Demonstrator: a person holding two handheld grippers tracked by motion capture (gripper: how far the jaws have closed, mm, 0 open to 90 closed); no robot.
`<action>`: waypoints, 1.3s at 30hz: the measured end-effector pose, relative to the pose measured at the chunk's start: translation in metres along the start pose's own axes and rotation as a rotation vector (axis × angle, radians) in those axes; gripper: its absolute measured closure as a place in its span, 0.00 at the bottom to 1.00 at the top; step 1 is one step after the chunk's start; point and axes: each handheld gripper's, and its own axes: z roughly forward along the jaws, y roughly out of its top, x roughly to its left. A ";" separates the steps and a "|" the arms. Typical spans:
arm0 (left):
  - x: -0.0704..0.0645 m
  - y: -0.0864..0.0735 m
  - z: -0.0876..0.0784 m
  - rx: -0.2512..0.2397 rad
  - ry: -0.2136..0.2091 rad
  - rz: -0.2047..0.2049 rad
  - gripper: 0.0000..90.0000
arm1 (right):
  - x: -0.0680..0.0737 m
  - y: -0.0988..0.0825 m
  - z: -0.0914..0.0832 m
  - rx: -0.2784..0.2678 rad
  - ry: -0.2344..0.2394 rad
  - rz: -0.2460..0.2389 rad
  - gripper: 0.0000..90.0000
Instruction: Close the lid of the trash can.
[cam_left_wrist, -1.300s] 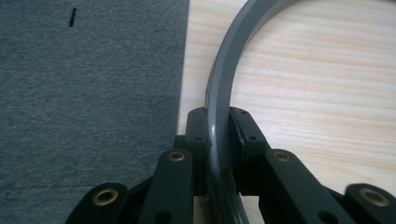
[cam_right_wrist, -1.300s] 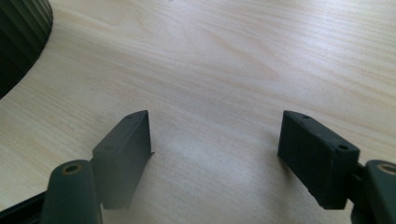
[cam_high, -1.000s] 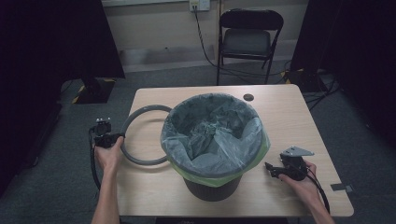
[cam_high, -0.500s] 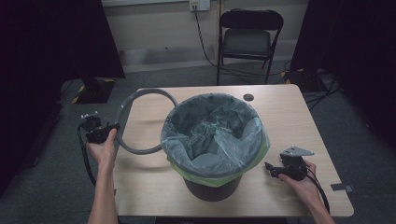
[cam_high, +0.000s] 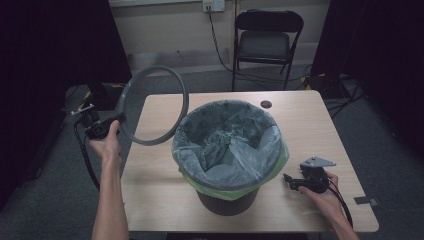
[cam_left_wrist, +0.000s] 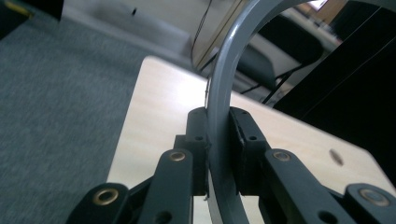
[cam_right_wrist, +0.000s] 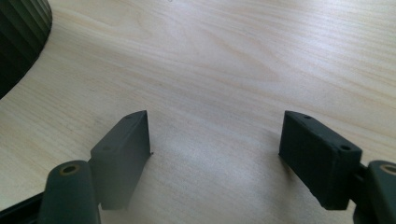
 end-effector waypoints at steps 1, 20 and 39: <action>-0.003 0.003 0.001 -0.007 -0.009 0.004 0.88 | 0.000 0.000 0.000 0.000 0.000 0.000 0.26; -0.045 0.039 -0.015 -0.121 -0.188 0.082 0.88 | 0.000 0.001 0.001 -0.001 -0.008 0.001 0.26; -0.101 0.030 -0.043 -0.140 -0.461 0.250 0.88 | 0.001 0.001 0.001 0.001 -0.010 0.004 0.26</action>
